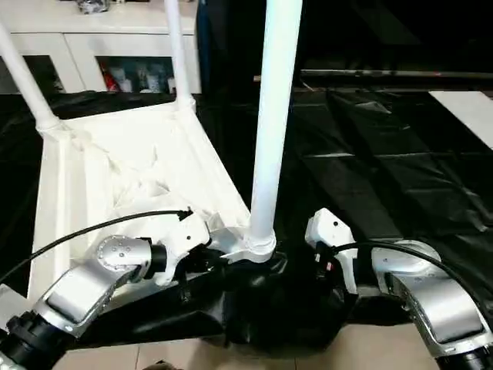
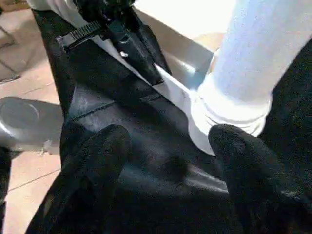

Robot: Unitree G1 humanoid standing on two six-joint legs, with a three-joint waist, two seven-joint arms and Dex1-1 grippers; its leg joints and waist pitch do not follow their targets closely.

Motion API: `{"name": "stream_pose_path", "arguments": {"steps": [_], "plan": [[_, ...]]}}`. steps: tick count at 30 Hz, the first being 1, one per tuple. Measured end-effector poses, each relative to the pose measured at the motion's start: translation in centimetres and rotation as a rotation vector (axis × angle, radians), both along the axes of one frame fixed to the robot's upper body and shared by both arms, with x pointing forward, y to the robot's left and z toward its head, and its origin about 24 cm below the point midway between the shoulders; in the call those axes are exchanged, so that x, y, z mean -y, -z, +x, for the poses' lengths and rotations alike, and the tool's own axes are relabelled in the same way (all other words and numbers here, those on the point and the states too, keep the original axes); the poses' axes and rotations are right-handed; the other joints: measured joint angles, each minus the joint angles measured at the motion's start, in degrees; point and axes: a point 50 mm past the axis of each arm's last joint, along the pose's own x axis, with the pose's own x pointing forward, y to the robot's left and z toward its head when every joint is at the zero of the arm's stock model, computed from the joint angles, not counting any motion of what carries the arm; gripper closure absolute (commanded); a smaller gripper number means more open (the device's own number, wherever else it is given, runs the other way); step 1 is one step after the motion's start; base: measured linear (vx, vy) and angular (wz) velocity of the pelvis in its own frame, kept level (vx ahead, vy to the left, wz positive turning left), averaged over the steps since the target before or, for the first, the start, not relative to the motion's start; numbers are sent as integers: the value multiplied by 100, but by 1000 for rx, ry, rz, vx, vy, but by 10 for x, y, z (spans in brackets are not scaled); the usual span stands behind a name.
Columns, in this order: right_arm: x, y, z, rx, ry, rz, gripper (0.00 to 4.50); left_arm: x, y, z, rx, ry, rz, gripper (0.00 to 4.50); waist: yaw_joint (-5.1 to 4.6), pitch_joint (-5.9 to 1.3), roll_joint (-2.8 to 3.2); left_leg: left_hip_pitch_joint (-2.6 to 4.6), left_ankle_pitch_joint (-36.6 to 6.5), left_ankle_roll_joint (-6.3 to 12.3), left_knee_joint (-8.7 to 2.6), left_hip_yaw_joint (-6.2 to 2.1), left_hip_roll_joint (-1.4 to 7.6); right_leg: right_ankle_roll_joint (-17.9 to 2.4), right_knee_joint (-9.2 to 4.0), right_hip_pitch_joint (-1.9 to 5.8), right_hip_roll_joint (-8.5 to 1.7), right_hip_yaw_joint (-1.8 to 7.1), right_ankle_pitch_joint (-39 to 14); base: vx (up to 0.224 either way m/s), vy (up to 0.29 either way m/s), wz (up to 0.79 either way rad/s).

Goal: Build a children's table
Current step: Rotate leg to tighten

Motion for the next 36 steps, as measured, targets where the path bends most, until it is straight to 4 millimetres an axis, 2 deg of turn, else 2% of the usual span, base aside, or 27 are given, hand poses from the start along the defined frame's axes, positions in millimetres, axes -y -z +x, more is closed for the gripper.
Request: {"name": "stream_pose_path", "arguments": {"steps": [3, 5, 7, 9, 10, 11, 12, 13, 14, 15, 16, 18, 20, 22, 27, 30, 33, 36], "plan": [[-5, 1, 4, 26, 21, 30, 134, -13, 0, 9, 7, 14, 22, 449, -9, -5, -7, 4, 0, 0, 0, -52, 8, 1, -48, 31, -3, -71, 0, 0, 0, 0], [-6, 4, 10, 45, 64, 37, 134, -21, 1, 15, 9, 20, 37, 449, -50, -2, -7, 22, 0, -1, 3, -117, 13, 0, -109, 88, -8, -155, 0, 0, 0, 0], [-8, 3, 17, 82, 105, 44, 134, -26, 0, 24, 26, 10, 63, 449, -103, 13, 19, 37, -1, -2, 5, -163, 47, 0, -211, 169, -17, -287, 0, 0, 0, 0], [-10, 4, 20, 95, 130, 52, 134, -34, -2, 33, 47, -8, 105, 449, -164, 34, 54, 48, -3, -4, 8, -193, 127, 1, -322, 269, -19, -437, -1, -39, 9, -5], [-11, 4, 20, 99, 140, 54, 134, -38, -2, 36, 55, -16, 120, 449, -153, 55, 64, 33, -2, -6, 5, -200, 133, 27, -179, 275, -15, -401, -71, -77, 18, -10], [-11, 6, 19, 99, 151, 61, 134, -41, -2, 39, 63, -28, 137, 449, -158, 69, 34, 56, -2, -7, 22, -146, 95, -22, 144, 262, -33, -177, -274, -79, -1, 1], [-12, 6, 20, 102, 157, 65, 134, -42, -4, 41, 78, -30, 147, 449, -128, 57, -109, 119, -1, -9, 27, -65, 46, 56, 307, 254, -82, -21, -314, 14, -57, 3], [-13, 7, 20, 109, 166, 69, 134, -41, -4, 43, 95, -34, 147, 449, -88, 82, -157, 144, -14, -32, 26, -82, -14, 93, 365, 161, -96, 38, -312, 14, -57, 3], [-13, 7, 21, 114, 176, 70, 134, -40, -3, 45, 113, -36, 146, 449, -44, 94, -157, 125, -155, -92, 168, -145, -27, 94, 330, 123, -115, -14, -318, 19, -68, -16], [-14, 7, 22, 125, 191, 73, 134, -39, -4, 47, 133, -35, 150, 449, 0, 86, -117, 85, -172, -60, 183, -191, -26, 94, 326, 133, -118, -53, -318, 20, -18, -28], [-15, 7, 23, 131, 202, 79, 134, -38, -5, 49, 153, -41, 154, 449, 30, 82, -64, 23, -129, -90, 147, -264, -20, 94, 320, 125, -109, -125, -318, 20, -18, -28], [-20, 9, 24, 134, 221, 99, 134, -39, -5, 53, 189, -57, 166, 449, -24, 78, -44, -11, -79, -132, 136, -319, 30, 90, 231, 132, -85, -224, -315, 20, 4, -13], [-20, 9, 24, 141, 230, 100, 134, -40, -6, 54, 199, -59, 172, 449, -91, 73, -34, -8, -80, -132, 103, -318, 50, 50, 125, 149, -86, -273, -281, 0, 0, 0], [-20, 8, 25, 148, 232, 103, 134, -40, -7, 54, 197, -56, 172, 449, -104, 75, -38, 1, -80, -131, 100, -289, 44, 33, 111, 154, -99, -265, -252, 0, 0, 0], [-23, 12, 31, 152, 265, 107, 134, -48, -6, 49, 186, 5, 126, 449, -80, 79, -38, 9, -80, -131, 85, -281, 40, 33, 110, 157, -104, -262, -251, 0, 0, 0], [-26, 11, 34, 158, 272, 121, 134, -50, -8, 44, 153, 58, 98, 449, -1, 77, -42, 14, -79, -131, 57, -245, 40, 26, 115, 155, -104, -224, -181, 19, -9, 4], [-30, 13, 34, 146, 270, 156, 134, -51, -10, 39, 119, 97, 68, 449, 79, 76, -48, 27, -79, -132, 5, -168, 44, 22, 159, 126, -93, -121, -187, 78, -31, 14], [-30, 15, 33, 120, 244, 164, 107, -49, -13, 36, 99, 128, 42, 450, 169, 72, -43, -25, -27, -79, -4, -120, 53, 19, 186, 64, -94, -89, -223, 42, 3, 1]]}}
